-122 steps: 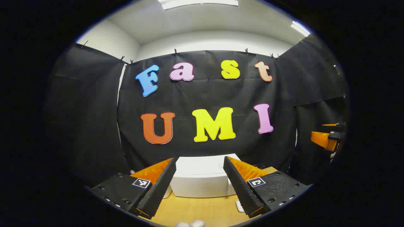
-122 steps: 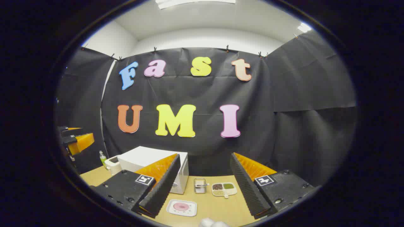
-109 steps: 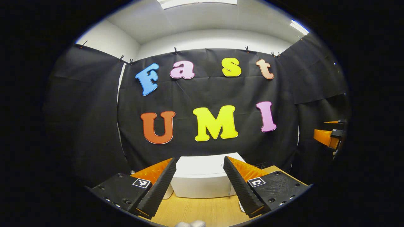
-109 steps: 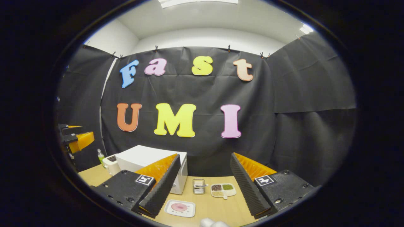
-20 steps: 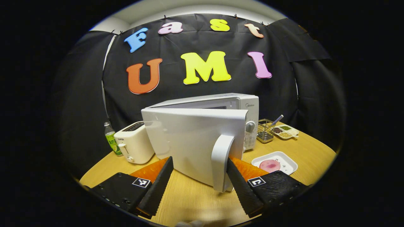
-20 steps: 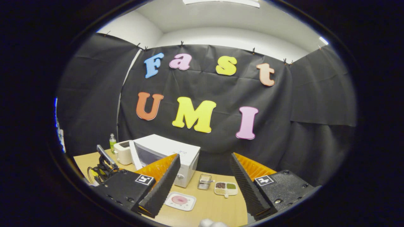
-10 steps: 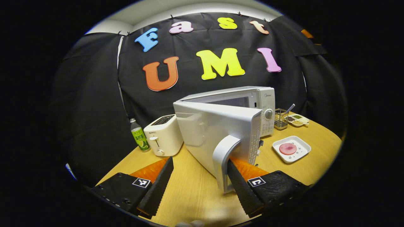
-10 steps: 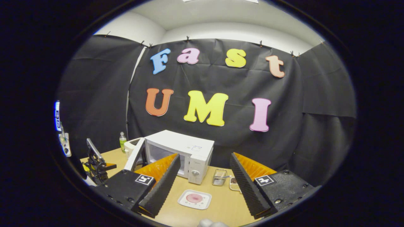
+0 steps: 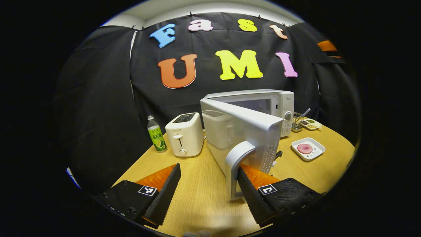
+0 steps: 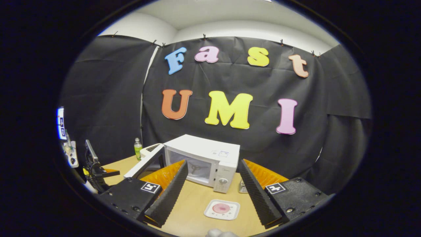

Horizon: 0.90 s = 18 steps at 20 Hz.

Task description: Open the microwave oven with the left hand, put the food in, and close the microwave oven.

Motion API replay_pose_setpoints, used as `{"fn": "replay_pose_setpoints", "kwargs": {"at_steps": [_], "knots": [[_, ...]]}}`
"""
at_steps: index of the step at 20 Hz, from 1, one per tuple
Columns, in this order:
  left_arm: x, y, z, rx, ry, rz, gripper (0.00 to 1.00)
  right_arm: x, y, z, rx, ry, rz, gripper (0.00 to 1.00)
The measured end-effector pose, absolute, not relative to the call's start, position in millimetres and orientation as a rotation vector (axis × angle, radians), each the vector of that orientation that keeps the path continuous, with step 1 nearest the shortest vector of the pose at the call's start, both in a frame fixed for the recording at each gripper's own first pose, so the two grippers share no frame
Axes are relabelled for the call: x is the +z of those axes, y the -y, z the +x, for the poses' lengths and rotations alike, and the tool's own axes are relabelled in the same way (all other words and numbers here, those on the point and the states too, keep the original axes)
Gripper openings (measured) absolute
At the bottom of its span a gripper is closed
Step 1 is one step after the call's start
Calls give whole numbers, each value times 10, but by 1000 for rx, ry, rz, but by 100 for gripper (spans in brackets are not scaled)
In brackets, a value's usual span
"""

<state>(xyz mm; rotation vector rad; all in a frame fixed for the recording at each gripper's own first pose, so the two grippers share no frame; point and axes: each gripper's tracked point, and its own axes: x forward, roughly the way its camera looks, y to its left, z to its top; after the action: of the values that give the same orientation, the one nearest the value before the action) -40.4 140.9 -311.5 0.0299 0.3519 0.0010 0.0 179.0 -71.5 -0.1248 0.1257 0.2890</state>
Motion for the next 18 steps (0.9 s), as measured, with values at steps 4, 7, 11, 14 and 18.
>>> {"fn": "replay_pose_setpoints", "kwargs": {"at_steps": [4,7,11,14,18], "knots": [[-3155,-1653,-424,-56,-349,11,96,-945,-1957,104,281,-166,-116,100],[-3175,-1802,-429,-96,-361,16,96,-1298,-1963,172,262,-239,-95,96],[-3190,-1927,-429,-123,-362,1,96,-1907,-1799,252,218,-381,-58,100],[-3202,-2017,-427,-126,-362,-17,96,-2385,-1534,318,150,-483,-25,98],[-3204,-2128,-453,-135,-371,-31,96,-2966,-1299,297,97,-651,95,94]]}}
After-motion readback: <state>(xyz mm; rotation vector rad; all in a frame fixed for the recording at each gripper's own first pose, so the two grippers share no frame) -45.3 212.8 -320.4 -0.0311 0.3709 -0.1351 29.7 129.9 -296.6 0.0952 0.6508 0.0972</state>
